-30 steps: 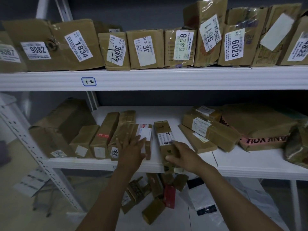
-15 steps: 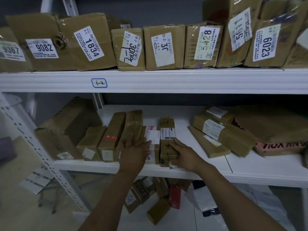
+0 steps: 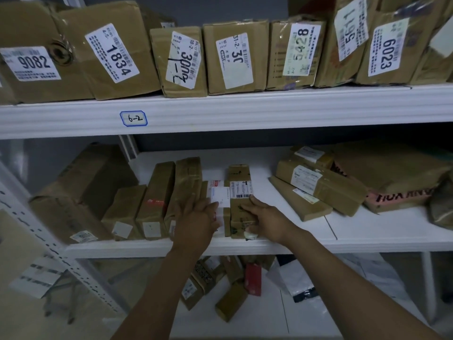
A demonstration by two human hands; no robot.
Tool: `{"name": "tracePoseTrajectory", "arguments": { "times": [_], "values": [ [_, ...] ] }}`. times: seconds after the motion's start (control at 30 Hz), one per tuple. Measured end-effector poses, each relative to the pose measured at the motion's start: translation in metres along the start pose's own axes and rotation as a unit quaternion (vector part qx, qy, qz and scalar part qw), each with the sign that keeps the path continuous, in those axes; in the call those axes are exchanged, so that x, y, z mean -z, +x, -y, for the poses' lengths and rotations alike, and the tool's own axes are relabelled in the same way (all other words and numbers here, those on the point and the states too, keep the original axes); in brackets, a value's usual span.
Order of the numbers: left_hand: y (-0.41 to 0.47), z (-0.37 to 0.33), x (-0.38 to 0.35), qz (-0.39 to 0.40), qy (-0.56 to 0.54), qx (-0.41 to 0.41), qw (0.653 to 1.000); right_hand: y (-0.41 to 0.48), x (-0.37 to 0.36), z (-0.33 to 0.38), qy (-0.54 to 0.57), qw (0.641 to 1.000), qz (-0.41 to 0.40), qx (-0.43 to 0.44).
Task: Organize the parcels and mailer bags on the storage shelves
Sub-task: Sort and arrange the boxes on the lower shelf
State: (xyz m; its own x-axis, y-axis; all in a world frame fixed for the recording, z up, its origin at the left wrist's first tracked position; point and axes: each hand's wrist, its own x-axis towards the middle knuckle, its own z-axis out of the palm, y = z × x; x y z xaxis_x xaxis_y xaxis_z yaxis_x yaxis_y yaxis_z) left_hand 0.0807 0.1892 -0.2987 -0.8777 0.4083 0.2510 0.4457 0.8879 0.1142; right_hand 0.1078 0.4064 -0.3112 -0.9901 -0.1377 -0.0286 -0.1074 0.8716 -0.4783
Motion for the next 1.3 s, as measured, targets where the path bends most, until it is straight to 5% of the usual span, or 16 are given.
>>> {"name": "tracePoseTrajectory", "arguments": {
  "times": [0.23,0.53,0.9,1.0,1.13,1.3],
  "values": [
    [0.022,-0.047,0.015,0.008,-0.046,-0.041,0.998,-0.025,0.048,-0.018,-0.096,0.995,-0.034,-0.004],
    [0.072,-0.166,-0.018,0.022,-0.042,-0.056,0.997,-0.066,0.121,-0.141,-0.185,0.972,-0.13,-0.067],
    [0.078,-0.237,-0.086,0.154,-0.086,0.005,0.984,-0.076,0.122,-0.211,-0.142,0.984,-0.106,-0.021],
    [0.073,-0.243,-0.087,0.12,-0.163,-0.002,0.979,-0.073,0.12,-0.218,-0.152,0.985,-0.08,-0.036],
    [0.067,-0.24,-0.081,0.065,-0.26,-0.017,0.963,-0.074,0.125,-0.207,0.062,0.991,-0.067,-0.097],
    [0.069,-0.254,-0.056,-0.001,-0.398,0.074,0.915,-0.081,0.138,-0.186,0.417,0.893,-0.124,-0.116]
  ]
}}
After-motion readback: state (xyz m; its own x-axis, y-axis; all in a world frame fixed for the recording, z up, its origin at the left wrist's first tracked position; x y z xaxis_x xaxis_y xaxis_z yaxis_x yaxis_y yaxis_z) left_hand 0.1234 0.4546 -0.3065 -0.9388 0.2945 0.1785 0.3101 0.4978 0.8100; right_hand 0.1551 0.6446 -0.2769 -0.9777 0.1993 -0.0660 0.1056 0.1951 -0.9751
